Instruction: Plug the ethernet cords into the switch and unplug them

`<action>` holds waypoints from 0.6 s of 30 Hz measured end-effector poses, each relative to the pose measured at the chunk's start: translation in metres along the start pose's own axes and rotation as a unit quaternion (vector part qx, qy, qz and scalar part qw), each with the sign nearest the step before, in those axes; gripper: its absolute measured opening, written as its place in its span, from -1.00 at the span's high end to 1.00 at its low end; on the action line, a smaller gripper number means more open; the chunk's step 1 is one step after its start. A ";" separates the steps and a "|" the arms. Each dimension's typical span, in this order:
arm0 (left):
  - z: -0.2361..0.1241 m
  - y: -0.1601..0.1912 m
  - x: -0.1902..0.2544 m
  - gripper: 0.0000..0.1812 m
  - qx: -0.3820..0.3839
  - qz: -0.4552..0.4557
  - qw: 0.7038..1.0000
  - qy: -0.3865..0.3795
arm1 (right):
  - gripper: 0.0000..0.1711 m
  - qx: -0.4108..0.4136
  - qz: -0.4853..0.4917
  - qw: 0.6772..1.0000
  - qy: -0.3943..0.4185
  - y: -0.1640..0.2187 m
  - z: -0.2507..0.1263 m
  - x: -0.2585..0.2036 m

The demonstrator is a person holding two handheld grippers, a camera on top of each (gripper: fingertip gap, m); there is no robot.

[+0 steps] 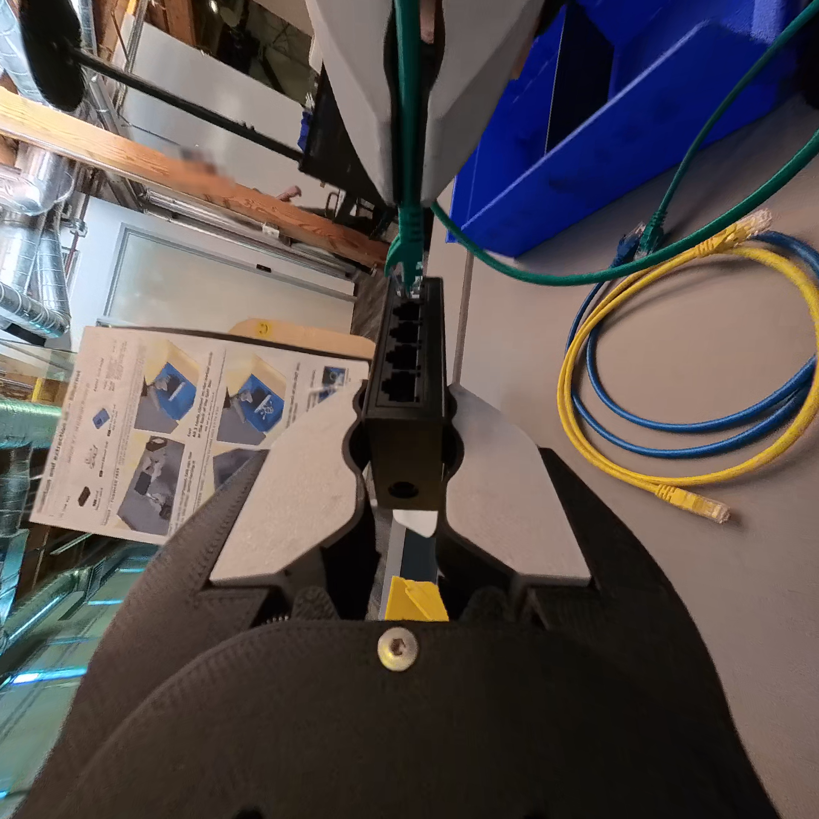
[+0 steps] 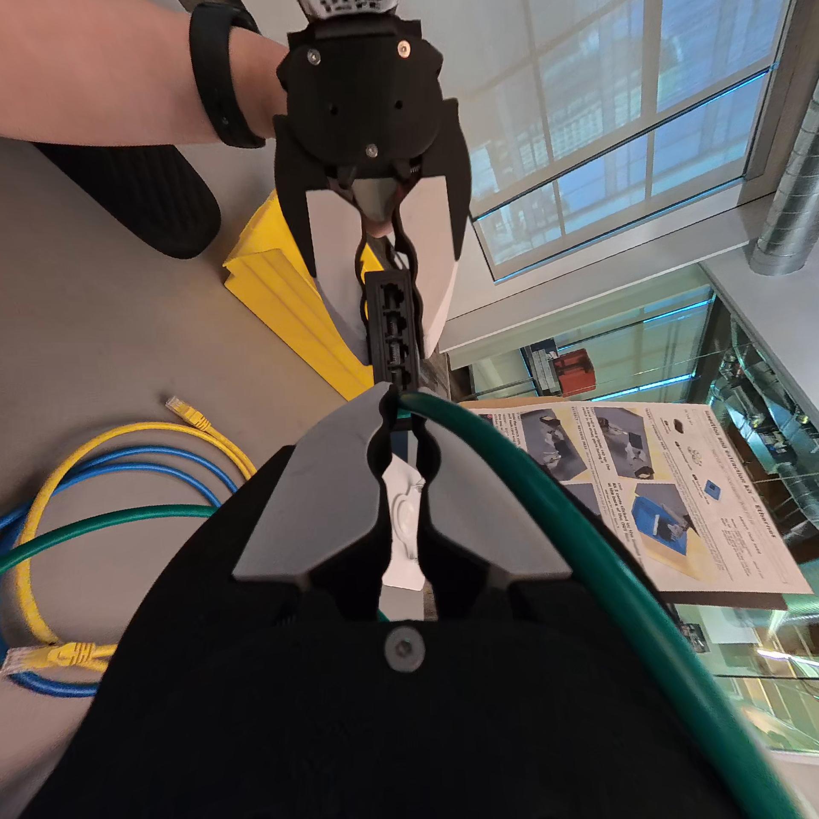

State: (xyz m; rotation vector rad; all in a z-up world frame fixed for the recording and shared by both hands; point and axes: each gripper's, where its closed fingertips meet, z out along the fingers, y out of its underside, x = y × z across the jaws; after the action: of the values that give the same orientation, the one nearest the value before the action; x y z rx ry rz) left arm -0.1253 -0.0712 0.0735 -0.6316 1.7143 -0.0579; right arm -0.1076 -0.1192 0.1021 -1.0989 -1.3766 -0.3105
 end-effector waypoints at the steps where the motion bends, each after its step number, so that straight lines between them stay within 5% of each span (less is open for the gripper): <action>1: -0.003 -0.006 -0.001 0.69 0.009 0.000 1.000 -0.003 | 0.92 -0.004 -0.003 1.000 0.005 -0.001 -0.002 0.002; 18: -0.038 -0.063 -0.028 0.68 0.020 0.106 0.982 -0.153 | 0.89 0.060 -0.139 0.984 0.096 -0.055 -0.046 0.014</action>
State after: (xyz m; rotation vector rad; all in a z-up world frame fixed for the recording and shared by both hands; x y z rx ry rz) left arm -0.1341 -0.1237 0.1316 -0.4022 1.4673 0.1482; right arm -0.1166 -0.1760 0.1464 -0.7564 -1.3558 -0.5162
